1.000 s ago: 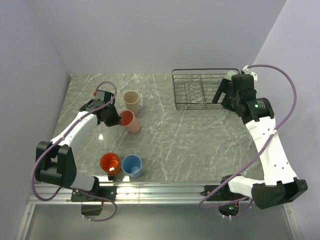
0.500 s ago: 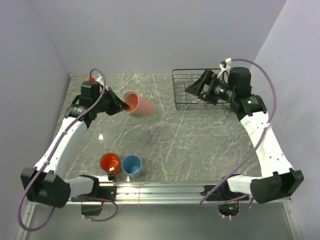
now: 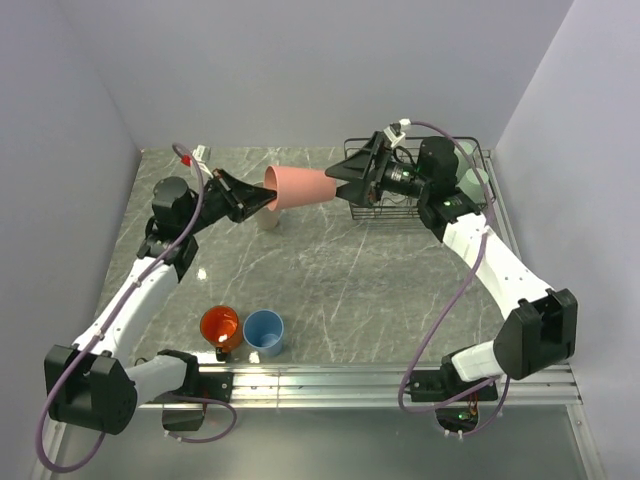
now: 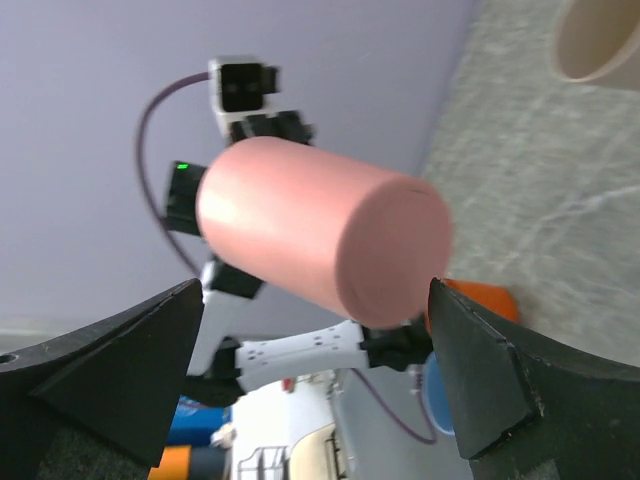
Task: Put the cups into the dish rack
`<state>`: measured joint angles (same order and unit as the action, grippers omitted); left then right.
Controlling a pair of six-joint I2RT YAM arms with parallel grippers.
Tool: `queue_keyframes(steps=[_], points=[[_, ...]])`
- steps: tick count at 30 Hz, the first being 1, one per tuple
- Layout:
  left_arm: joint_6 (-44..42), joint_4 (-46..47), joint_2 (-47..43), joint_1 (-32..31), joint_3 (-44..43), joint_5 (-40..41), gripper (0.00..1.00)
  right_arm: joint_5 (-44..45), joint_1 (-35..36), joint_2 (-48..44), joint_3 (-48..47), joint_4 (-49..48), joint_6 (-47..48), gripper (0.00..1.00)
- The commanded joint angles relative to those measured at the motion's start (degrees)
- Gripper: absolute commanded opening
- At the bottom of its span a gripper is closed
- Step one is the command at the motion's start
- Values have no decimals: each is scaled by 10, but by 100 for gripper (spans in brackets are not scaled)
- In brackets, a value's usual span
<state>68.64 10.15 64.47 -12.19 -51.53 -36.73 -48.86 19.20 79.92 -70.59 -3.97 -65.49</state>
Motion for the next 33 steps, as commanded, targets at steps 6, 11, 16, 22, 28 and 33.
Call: queue_keyframes(steps=[6,11,16,22,28,33], points=[[31,325,-5,0,84,-23,0,-19,24,26,-17,-131,-93,100],[31,365,-9,0,95,-23,0,-16,25,38,-19,-146,-107,100],[31,310,-21,0,69,-23,0,-5,27,50,-57,-58,-41,100],[158,234,-30,1,26,-7,0,-14,29,45,-49,-64,-60,100],[207,315,-22,1,73,16,0,-19,51,56,-8,-245,-194,100],[178,276,-22,0,60,32,0,-12,59,61,-33,-221,-189,95]])
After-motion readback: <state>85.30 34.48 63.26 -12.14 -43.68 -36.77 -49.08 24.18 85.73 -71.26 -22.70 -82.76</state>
